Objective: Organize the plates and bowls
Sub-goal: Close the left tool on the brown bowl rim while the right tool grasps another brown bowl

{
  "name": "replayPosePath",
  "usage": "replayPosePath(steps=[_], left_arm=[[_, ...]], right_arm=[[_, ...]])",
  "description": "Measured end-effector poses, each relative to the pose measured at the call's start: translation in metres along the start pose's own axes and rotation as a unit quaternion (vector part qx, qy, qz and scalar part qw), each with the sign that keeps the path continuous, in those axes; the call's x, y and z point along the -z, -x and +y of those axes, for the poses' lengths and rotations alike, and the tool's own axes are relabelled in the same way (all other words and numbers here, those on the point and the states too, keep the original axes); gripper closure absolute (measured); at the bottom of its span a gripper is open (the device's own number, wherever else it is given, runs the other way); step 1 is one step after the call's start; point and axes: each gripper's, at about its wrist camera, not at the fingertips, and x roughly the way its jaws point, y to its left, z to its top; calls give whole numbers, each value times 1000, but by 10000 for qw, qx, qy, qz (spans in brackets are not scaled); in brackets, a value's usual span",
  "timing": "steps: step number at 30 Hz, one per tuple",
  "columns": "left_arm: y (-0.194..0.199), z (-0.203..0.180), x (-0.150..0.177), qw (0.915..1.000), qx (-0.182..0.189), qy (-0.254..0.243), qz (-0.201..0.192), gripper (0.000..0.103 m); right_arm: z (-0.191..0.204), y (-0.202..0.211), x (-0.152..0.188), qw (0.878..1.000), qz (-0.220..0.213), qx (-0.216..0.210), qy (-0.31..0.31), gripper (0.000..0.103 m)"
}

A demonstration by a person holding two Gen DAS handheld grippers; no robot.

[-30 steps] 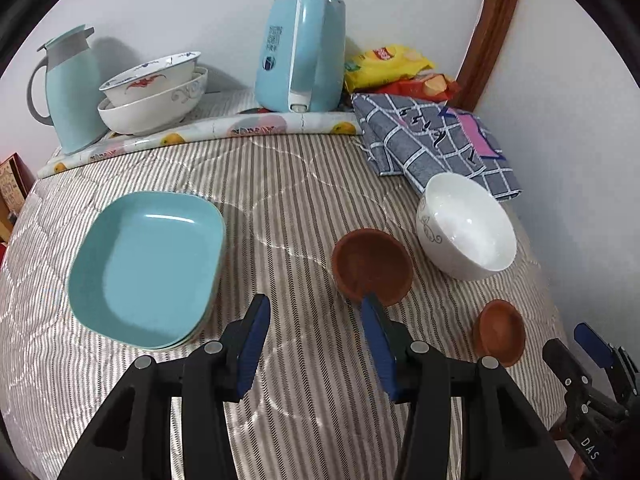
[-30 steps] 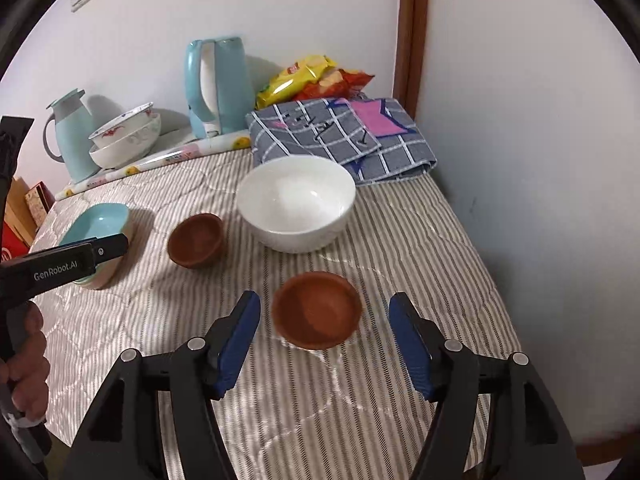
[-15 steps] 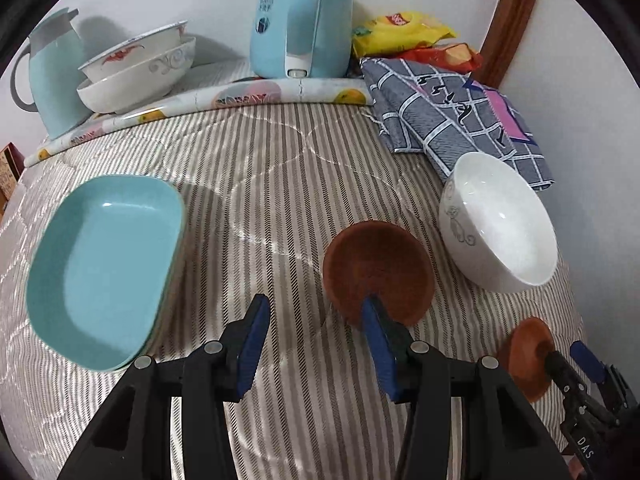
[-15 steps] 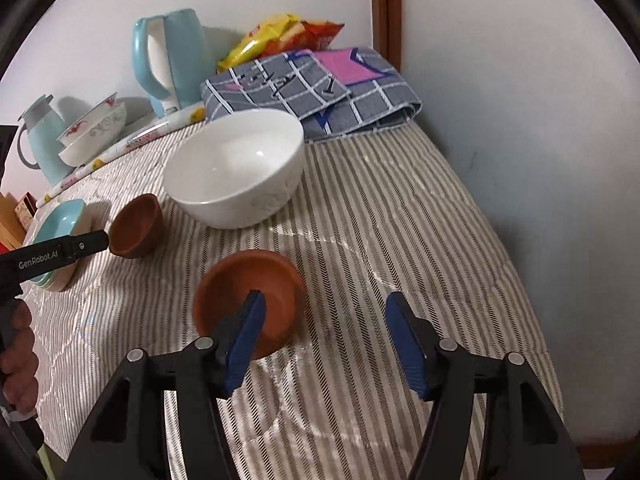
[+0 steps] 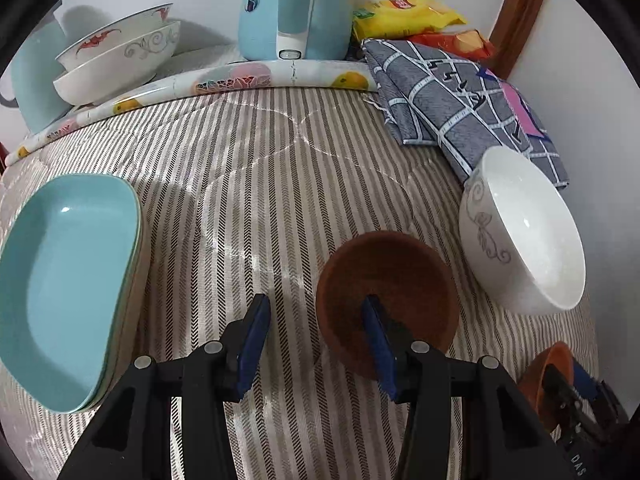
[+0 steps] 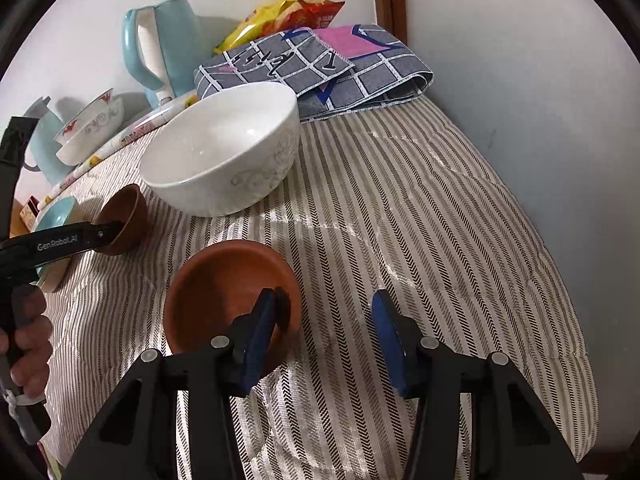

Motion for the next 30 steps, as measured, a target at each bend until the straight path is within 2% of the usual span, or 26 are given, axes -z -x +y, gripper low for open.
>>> replayPosePath(steps=[8,11,13,15,16,19,23,30], left_arm=[[-2,-3,-3,9999,13,-112,29,55],[-1,-4,-2,10000,-18,-76,-39,55],[-1,-4,-2,10000,35,-59,-67,63],[0,-3,-2,9997,225,-13,-52,78],[0,-4,-2,9995,300,8,-37,81],[1,-6,-2,9996,276,-32,-95,88],[6,-1,-2,9989,453,-12,-140,94],[18,0,2,9985,487,-96,-241,95]], right_arm=[[1,0,2,10000,-64,20,8,54],[5,1,1,9999,-74,24,106,60],[8,2,0,9998,-47,-52,167,74],[12,2,-1,9997,-7,-159,196,86],[14,2,-1,9997,-3,-147,206,88],[16,3,-2,9998,-28,-71,185,90],[15,8,-5,9998,-84,-179,60,94],[18,14,-6,9998,-186,-82,35,94]])
